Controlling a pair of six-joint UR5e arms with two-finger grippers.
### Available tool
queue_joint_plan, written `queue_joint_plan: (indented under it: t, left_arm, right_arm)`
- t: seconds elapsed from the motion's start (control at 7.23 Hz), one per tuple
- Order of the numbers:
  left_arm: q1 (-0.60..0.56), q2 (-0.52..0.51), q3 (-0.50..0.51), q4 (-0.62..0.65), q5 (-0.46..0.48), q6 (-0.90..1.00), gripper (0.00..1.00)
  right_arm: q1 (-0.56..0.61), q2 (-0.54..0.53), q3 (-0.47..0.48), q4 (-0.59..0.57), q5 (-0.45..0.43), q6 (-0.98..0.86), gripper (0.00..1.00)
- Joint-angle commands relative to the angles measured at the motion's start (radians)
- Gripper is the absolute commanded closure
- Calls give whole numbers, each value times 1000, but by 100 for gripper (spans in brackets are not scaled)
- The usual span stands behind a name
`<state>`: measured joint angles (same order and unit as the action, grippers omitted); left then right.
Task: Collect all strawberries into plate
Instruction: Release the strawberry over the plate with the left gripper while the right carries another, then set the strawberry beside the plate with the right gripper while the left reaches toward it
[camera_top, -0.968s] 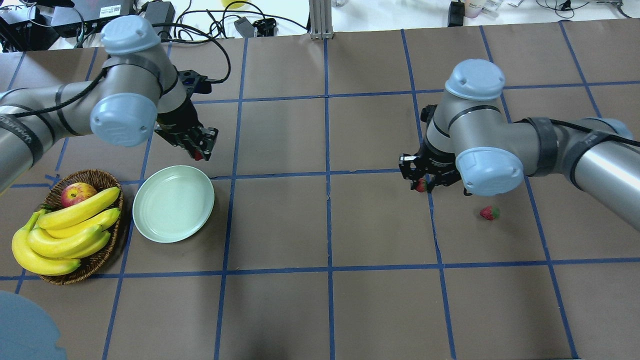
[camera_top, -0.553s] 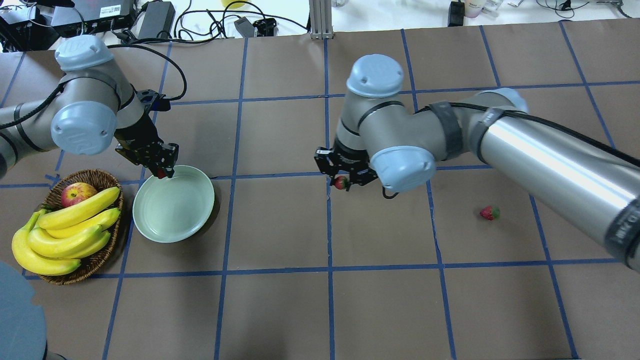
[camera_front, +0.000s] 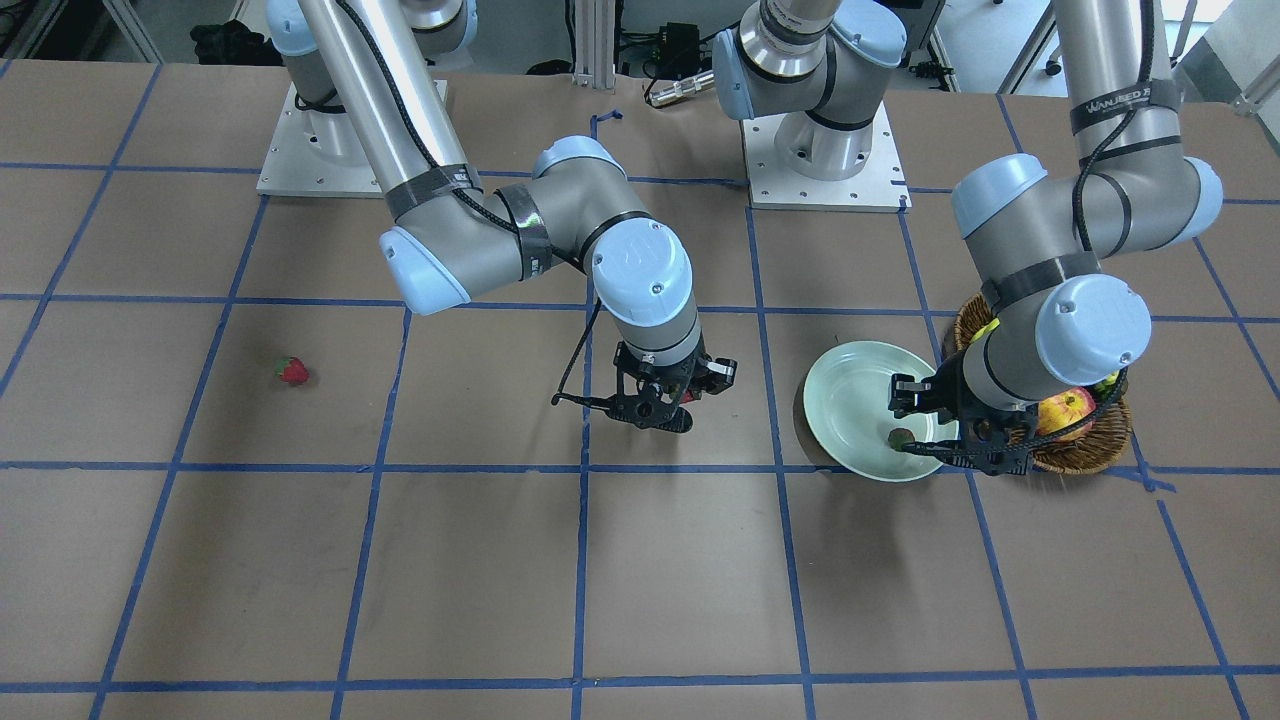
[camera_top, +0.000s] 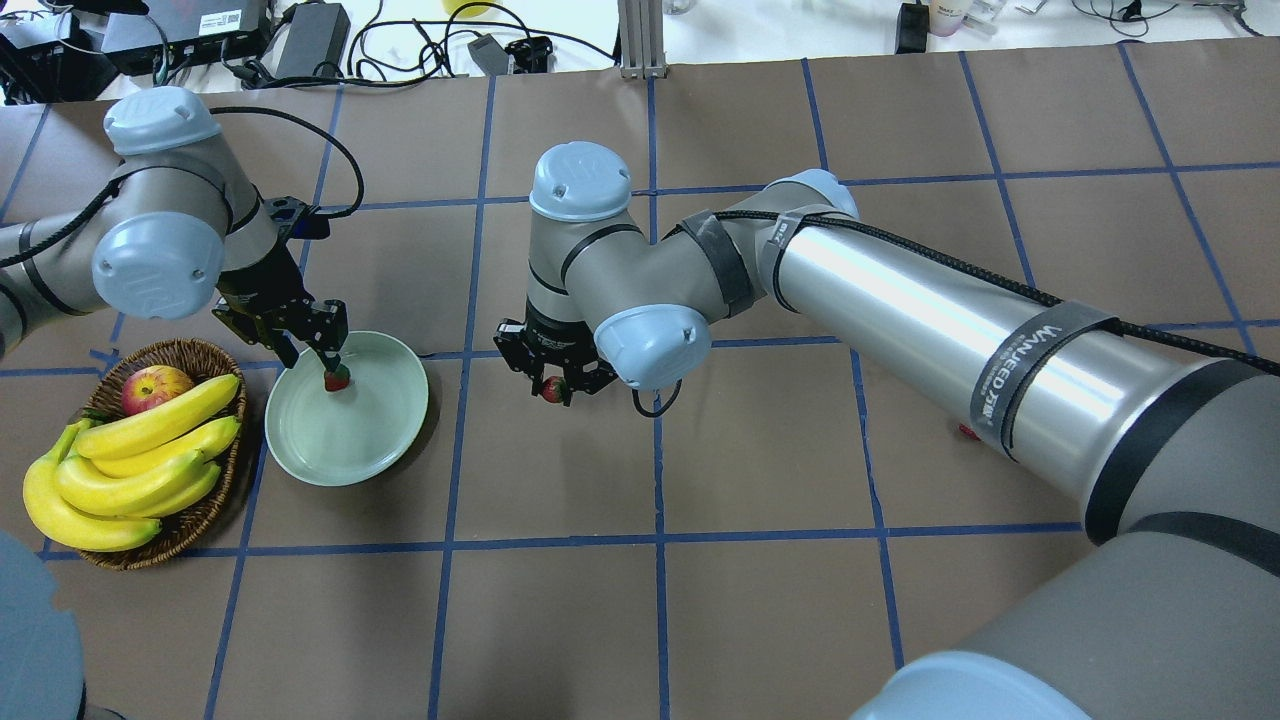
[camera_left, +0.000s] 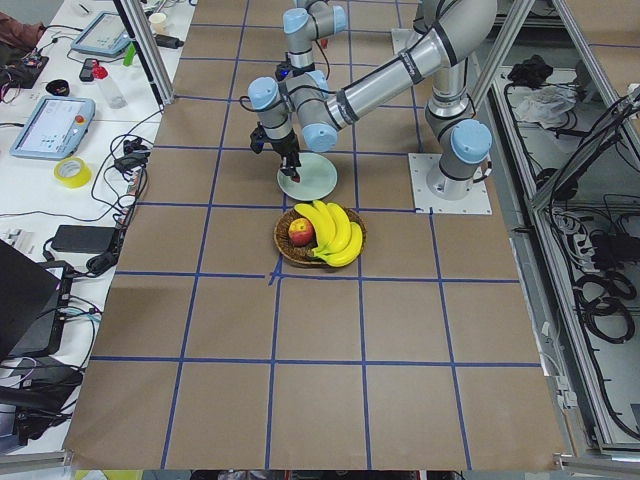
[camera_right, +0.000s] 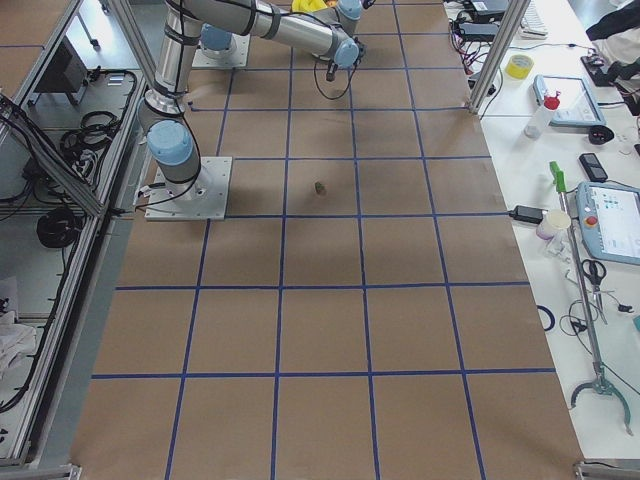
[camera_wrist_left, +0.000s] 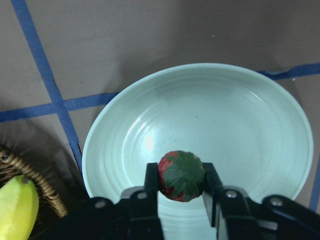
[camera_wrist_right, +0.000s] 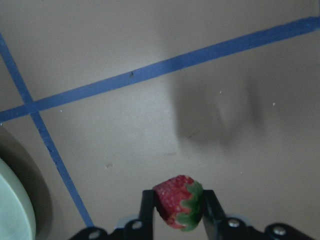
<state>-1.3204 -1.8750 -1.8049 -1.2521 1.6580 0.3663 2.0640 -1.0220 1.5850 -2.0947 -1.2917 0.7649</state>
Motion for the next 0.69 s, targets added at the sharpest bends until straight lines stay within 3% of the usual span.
queue_joint_plan:
  t: [0.0,0.28,0.55]
  left_arm:
    - [-2,49,48,-68,2,-7,0]
    - [-40,138,88,-122,-15,14,0]
    - [-91,207,99,-121,-18,29,0]
  right_arm:
    - [2,-9,30,2,-21,-7,0]
    - [-10,-52,36,31,-56,-93,0]
    - [-162,-177,50,274,-121,-305,0]
